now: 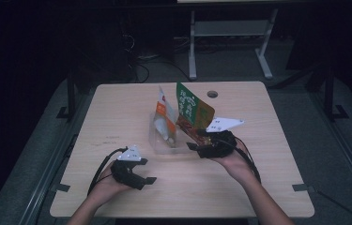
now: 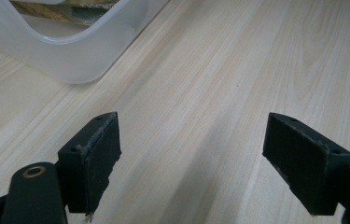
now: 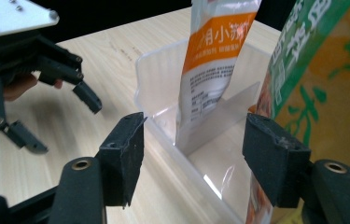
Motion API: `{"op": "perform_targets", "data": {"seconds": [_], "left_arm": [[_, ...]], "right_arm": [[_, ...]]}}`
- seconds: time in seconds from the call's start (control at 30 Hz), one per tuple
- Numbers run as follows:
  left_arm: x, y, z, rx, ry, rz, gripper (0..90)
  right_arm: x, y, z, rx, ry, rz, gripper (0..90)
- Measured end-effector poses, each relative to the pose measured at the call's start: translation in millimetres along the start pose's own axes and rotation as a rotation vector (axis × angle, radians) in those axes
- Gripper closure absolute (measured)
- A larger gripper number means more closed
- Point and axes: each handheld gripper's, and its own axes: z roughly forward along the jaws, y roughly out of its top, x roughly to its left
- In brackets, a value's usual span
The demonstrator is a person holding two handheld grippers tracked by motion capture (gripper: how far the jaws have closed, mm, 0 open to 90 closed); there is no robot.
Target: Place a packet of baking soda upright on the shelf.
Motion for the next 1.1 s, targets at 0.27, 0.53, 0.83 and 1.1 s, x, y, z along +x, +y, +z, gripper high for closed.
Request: {"op": "perform_targets", "data": {"seconds": [0.27, 0.53, 0.83, 1.1], "left_arm": [[-1.5, 0.5, 1.7, 0.006, -0.018, 0.019, 18.5], [-5.2, 0.9, 3.9, 0.024, -0.043, 0.051, 18.4], [-8.9, 2.4, 6.2, 0.033, -0.067, 0.084, 18.5], [-14.6, 2.4, 15.1, 0.064, -0.101, 0.126, 18.3]], "right_arm": [[1.9, -20.0, -17.7, -0.001, 0.029, -0.013, 33.7], [3.4, -42.7, -28.5, 0.026, 0.027, -0.006, 32.2], [1.2, -67.0, -34.5, 0.074, 0.01, -0.016, 28.3], [1.6, -81.4, -16.2, 0.18, 0.008, -0.056, 26.4]]}}
